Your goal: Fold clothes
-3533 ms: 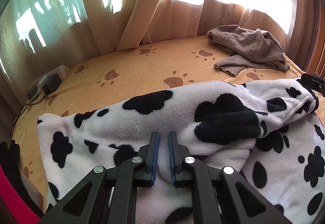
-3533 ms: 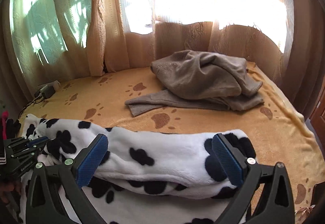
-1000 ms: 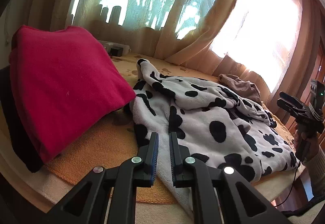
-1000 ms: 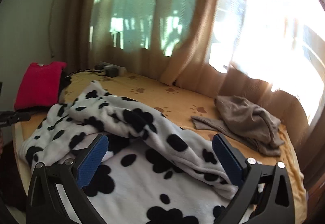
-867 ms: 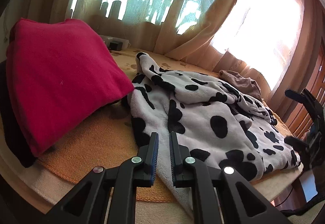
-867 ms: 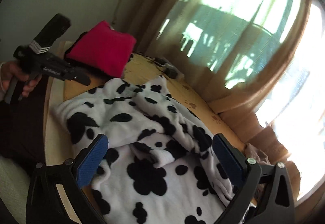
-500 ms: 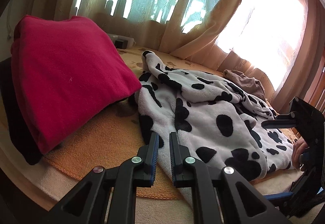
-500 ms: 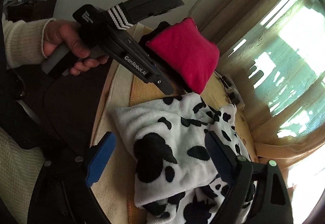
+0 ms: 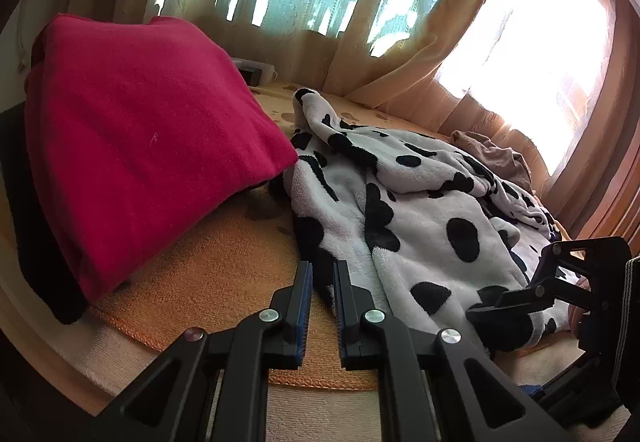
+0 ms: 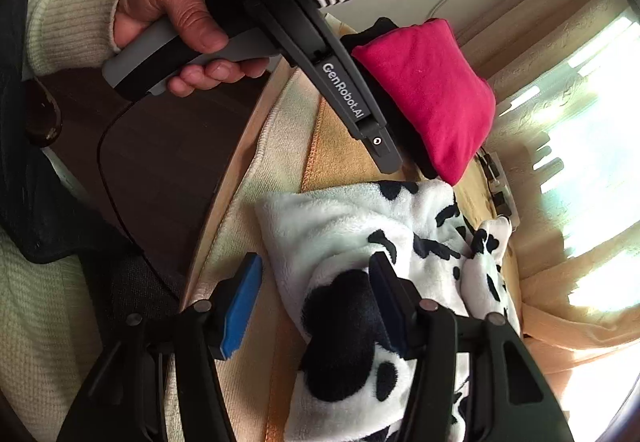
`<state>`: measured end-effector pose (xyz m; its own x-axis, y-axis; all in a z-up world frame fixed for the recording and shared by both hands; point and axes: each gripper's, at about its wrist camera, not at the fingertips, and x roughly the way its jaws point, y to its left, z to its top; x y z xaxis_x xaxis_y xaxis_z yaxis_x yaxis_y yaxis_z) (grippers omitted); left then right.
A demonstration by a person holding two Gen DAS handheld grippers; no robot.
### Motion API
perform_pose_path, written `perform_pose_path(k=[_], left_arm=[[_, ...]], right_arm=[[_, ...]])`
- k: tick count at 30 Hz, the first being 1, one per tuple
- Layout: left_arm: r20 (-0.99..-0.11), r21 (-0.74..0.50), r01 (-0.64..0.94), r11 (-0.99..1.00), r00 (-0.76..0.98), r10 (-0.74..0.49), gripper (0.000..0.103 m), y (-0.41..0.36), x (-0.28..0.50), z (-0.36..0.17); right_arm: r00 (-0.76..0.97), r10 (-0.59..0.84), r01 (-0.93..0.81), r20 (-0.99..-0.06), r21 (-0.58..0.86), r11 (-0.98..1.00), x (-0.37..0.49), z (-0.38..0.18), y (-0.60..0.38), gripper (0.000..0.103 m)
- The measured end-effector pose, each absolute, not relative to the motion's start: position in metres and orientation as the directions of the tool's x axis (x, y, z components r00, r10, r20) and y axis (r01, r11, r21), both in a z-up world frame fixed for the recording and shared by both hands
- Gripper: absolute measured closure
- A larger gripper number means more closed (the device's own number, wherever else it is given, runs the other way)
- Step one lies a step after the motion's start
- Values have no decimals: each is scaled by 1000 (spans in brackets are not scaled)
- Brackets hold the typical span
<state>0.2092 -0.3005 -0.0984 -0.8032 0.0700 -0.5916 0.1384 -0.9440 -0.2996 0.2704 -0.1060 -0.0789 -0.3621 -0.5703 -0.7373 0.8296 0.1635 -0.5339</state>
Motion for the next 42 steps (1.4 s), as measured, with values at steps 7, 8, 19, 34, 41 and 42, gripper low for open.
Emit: perform_pose_path(k=[7,8,19,34,41,42], left_arm=[[-611,-294,127,-947,-787,84,91,-296,205,-103],[-613,-290,124,-949,-786,85,91,-295,205,-104],[-617,-319,132,-938,-781,99,91,-298,204,-108],[-624,-275,76,-958,-772,118,91,-285,177,-91],[-602,-268,23,-963,-785,149,91,-279,141,-69],[-594,-274,10,-962,-788,161,91,-278,135,-64]], right_arm=[[-267,-552,922,-790,-377,92,251,-72,-106,75],[-261,-558,929,-788,-362,77,249,-69,-105,79],[-424,-664,887,-616,-432,-165,218,-14,-95,87],[-530,-650,848,-544,-354,-395,81,13,-103,88],[-446,-631,886,-635,-213,-412,25,-13,-96,88],[-430,-633,892,-644,-192,-410,19,-16,-95,88]])
